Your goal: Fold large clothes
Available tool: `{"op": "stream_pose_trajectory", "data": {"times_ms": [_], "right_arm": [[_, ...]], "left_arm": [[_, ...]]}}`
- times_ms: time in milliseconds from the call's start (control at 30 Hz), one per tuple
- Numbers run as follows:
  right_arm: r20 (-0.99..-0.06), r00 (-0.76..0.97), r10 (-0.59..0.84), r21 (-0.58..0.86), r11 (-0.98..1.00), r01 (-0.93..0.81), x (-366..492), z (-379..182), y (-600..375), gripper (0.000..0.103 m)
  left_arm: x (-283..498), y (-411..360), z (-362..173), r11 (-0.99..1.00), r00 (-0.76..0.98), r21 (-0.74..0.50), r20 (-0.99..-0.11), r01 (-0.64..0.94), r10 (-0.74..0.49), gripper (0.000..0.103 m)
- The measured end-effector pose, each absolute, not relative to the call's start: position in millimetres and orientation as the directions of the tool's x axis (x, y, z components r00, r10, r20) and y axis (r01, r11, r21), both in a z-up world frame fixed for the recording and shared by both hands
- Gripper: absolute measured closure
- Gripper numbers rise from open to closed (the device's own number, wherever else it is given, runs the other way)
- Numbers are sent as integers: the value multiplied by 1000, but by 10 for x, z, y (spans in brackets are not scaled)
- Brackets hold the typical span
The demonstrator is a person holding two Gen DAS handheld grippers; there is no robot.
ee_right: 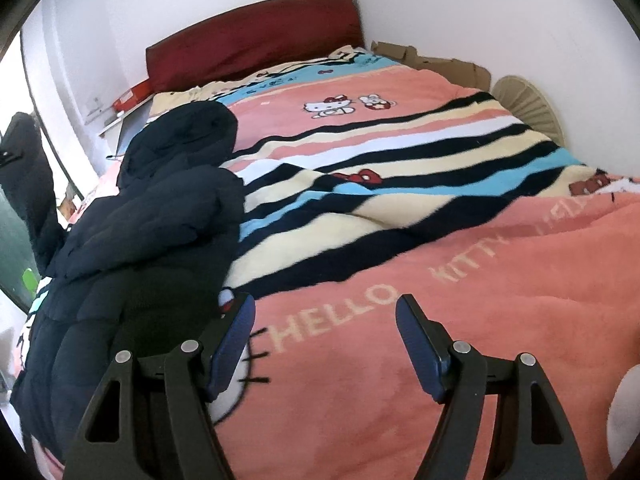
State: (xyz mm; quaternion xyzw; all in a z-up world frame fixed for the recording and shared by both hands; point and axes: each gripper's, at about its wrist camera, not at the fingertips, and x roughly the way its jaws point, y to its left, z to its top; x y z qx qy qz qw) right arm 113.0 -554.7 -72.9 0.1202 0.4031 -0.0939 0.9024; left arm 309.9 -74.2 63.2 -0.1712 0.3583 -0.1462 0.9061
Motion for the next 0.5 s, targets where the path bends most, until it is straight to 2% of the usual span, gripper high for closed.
{"op": "stream_pose_trajectory", "data": {"times_ms": [233, 500], "right_arm": [[-753, 657, -40, 196, 939, 282, 1126, -799, -5661, 31], [-746, 665, -23, 201, 945, 259, 1122, -776, -5600, 30]], "left_arm": [[3100, -1825, -7, 929, 606, -303, -705, 212, -369, 89], [2952, -1918, -802, 955, 523, -247, -799, 165, -297, 89]]}}
